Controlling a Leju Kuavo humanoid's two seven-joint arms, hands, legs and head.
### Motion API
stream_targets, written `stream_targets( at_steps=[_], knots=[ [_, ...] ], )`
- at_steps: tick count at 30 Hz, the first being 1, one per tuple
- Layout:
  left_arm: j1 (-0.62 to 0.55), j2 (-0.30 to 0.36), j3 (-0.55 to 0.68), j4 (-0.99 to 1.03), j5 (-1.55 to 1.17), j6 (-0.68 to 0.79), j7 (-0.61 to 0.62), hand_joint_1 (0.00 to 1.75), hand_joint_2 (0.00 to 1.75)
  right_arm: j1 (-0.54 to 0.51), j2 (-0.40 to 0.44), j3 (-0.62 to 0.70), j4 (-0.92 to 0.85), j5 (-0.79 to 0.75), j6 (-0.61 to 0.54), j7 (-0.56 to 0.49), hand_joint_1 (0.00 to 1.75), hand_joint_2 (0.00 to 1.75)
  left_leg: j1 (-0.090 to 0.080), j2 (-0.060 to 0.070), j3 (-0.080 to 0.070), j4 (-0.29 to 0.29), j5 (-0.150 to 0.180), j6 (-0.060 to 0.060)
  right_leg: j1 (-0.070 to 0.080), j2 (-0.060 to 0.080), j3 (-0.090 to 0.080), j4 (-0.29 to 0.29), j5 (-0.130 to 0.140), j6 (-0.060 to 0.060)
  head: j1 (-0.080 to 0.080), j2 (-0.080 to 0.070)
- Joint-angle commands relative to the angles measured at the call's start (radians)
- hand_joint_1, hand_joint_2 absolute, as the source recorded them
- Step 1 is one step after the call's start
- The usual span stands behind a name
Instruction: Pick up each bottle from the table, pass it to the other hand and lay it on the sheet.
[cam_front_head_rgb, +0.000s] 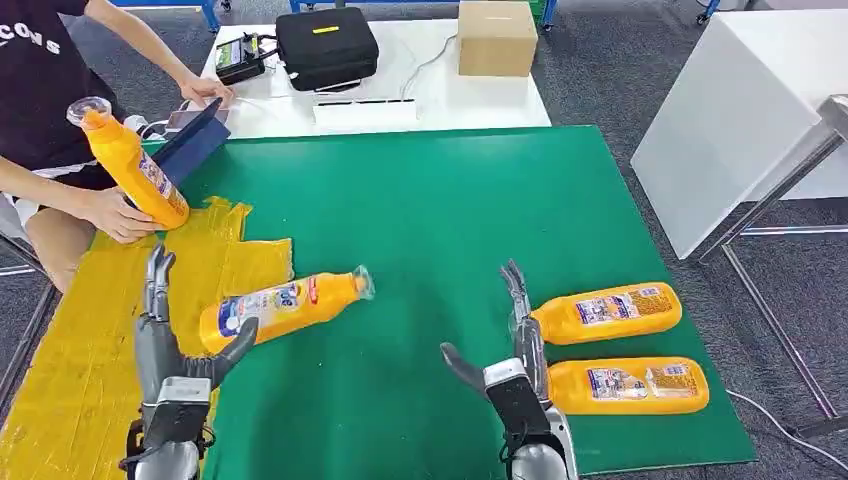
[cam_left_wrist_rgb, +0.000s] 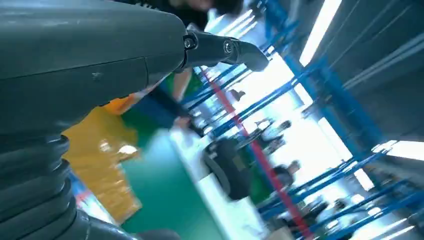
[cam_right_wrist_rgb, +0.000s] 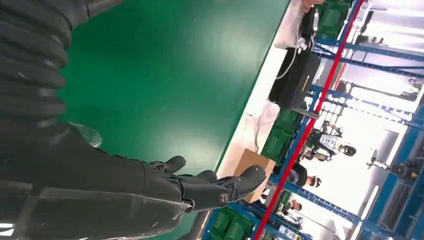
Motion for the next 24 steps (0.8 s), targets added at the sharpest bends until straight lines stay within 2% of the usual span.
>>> stream_targets(
  at_steps=[1, 8, 10, 11, 15, 21, 22, 24],
  knots=[
    [0.009, -0.006, 0.014, -0.041, -0.116, 0.08, 0.063, 0.0, 1.75, -0.011, -0.026, 0.013, 0.02, 0.0, -0.019, 0.002, 0.0, 1.75, 0.0, 0.002, 0.003, -0.001, -0.001, 0.0, 0.001, 0.0, 0.004, -0.002, -0.001, 0.0, 0.0, 0.0],
    [0.017, -0.012, 0.015, -0.038, -0.03, 0.045, 0.035, 0.0, 1.75, -0.01, -0.028, 0.015, 0.02, 0.006, -0.023, 0.005, 0.0, 1.75, 0.0, 0.001, 0.002, -0.001, -0.001, 0.0, 0.001, 0.0, 0.003, -0.001, 0.0, 0.0, 0.0, 0.0],
    [0.033, -0.014, 0.016, -0.07, 0.099, -0.042, 0.011, 0.0, 1.75, -0.009, -0.037, 0.024, 0.015, 0.024, -0.033, 0.005, 0.0, 1.75, 0.0, 0.001, 0.002, -0.001, -0.001, 0.0, 0.0, 0.0, 0.003, -0.001, -0.001, 0.0, 0.0, 0.0],
    [0.049, -0.019, 0.022, -0.098, 0.238, -0.15, -0.002, 0.0, 1.75, -0.009, -0.047, 0.027, 0.007, 0.056, -0.05, 0.007, 0.0, 1.75, 0.001, 0.002, 0.004, -0.001, -0.002, 0.0, 0.001, 0.0, 0.005, -0.002, -0.001, 0.0, 0.0, 0.0],
    [0.1, -0.038, 0.054, -0.158, 0.516, -0.447, 0.017, 0.0, 1.75, -0.011, -0.152, 0.068, -0.056, 0.289, -0.082, 0.057, 0.0, 1.75, 0.001, 0.005, 0.004, 0.0, -0.003, 0.0, 0.001, 0.002, 0.005, -0.002, -0.001, 0.0, 0.0, 0.0],
    [0.112, -0.045, 0.071, -0.167, 0.533, -0.48, 0.018, 0.0, 1.75, -0.007, -0.178, 0.059, -0.091, 0.32, -0.072, 0.082, 0.0, 1.75, 0.0, 0.002, 0.002, 0.0, -0.001, 0.0, 0.0, 0.0, 0.003, -0.002, -0.001, 0.0, 0.0, 0.0],
    [0.11, -0.049, 0.077, -0.163, 0.564, -0.522, 0.027, 0.0, 1.75, -0.009, -0.208, 0.07, -0.095, 0.417, -0.083, 0.114, 0.0, 1.75, 0.0, 0.001, 0.001, 0.0, -0.001, 0.0, 0.0, 0.0, 0.002, -0.001, 0.0, 0.0, 0.0, 0.0],
    [0.118, -0.057, 0.087, -0.163, 0.592, -0.561, 0.056, 0.0, 1.75, -0.009, -0.297, 0.057, -0.133, 0.484, -0.041, 0.171, 0.0, 1.75, 0.0, 0.001, 0.001, 0.0, -0.001, 0.0, 0.0, 0.0, 0.002, -0.001, 0.0, 0.0, 0.0, 0.0]
  ],
)
